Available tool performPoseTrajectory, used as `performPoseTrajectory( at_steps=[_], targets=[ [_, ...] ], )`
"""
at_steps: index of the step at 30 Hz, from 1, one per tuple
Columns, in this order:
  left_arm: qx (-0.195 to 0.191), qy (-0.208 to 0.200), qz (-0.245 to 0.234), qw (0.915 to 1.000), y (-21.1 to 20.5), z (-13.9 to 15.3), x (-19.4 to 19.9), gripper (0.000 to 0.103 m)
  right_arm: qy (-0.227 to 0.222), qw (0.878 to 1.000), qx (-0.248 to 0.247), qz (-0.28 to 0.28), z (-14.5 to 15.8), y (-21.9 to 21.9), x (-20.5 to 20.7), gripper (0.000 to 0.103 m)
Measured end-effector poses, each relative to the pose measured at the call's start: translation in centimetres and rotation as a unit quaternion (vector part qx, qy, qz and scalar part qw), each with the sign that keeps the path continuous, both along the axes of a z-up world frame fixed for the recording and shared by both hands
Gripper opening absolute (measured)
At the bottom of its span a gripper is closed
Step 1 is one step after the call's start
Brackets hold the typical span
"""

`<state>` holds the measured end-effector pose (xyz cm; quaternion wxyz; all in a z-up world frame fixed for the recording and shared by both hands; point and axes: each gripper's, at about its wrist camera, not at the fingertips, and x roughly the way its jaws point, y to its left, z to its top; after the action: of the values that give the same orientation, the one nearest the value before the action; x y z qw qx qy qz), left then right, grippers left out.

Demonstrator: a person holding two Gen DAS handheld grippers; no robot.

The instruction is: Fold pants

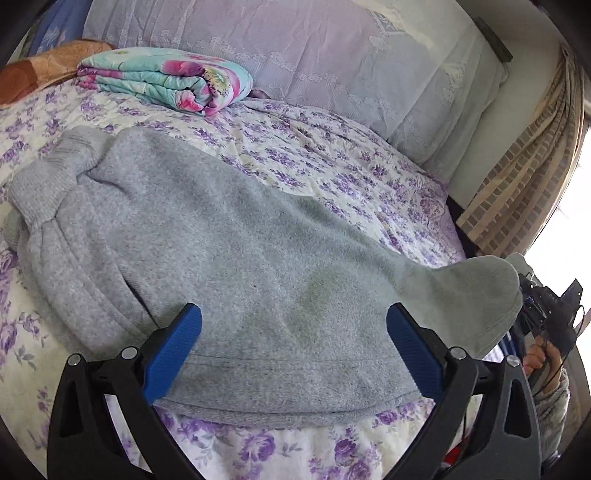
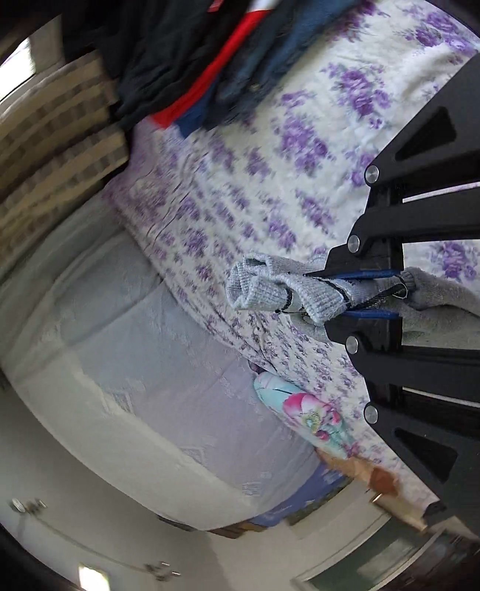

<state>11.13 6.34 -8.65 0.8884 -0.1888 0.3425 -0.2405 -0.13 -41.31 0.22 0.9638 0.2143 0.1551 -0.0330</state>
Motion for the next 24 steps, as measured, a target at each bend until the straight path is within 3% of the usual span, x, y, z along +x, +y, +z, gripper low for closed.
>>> performPoseTrajectory(
  at_steps=[3,6,11,16,17,20,21,23,24],
  targets=[
    [-0.010,-0.009,0.023,0.9996,1.6,0.9,-0.4,0.098,0.005,0.992,-0.119,0.043,1.5,6.9,2.0,0.012],
    [-0.005,-0.032,0.060,0.9977,3.3,2.5,-1.2,0.098,0.021,0.974,-0.206,0.093,0.7,13.6,4.6,0.012],
    [-0.022,-0.036,0.109,0.9932,7.2,3.5,-1.7,0.098,0.059,0.927,-0.340,0.149,-3.6,23.7,7.9,0.012],
    [-0.056,-0.022,0.141,0.9881,10.6,2.8,-1.4,0.098,0.116,0.872,-0.440,0.179,-8.7,29.1,8.9,0.014],
    [-0.059,-0.021,0.144,0.9876,11.0,2.6,-1.4,0.098,0.116,0.864,-0.454,0.184,-9.1,29.6,8.7,0.019],
    [-0.058,-0.018,0.148,0.9871,11.6,2.2,-1.3,0.098,0.128,0.844,-0.472,0.221,-9.5,30.7,8.0,0.054],
    [-0.058,-0.017,0.148,0.9872,11.6,2.1,-1.1,0.098,0.124,0.840,-0.476,0.229,-9.4,30.9,7.4,0.056],
    [-0.057,-0.013,0.147,0.9874,11.6,1.9,-1.0,0.098,0.120,0.845,-0.451,0.261,-8.2,30.8,6.4,0.054],
    [-0.055,-0.010,0.146,0.9877,11.5,1.8,-0.9,0.098,0.113,0.859,-0.415,0.278,-6.9,30.1,5.9,0.054]
  ],
)
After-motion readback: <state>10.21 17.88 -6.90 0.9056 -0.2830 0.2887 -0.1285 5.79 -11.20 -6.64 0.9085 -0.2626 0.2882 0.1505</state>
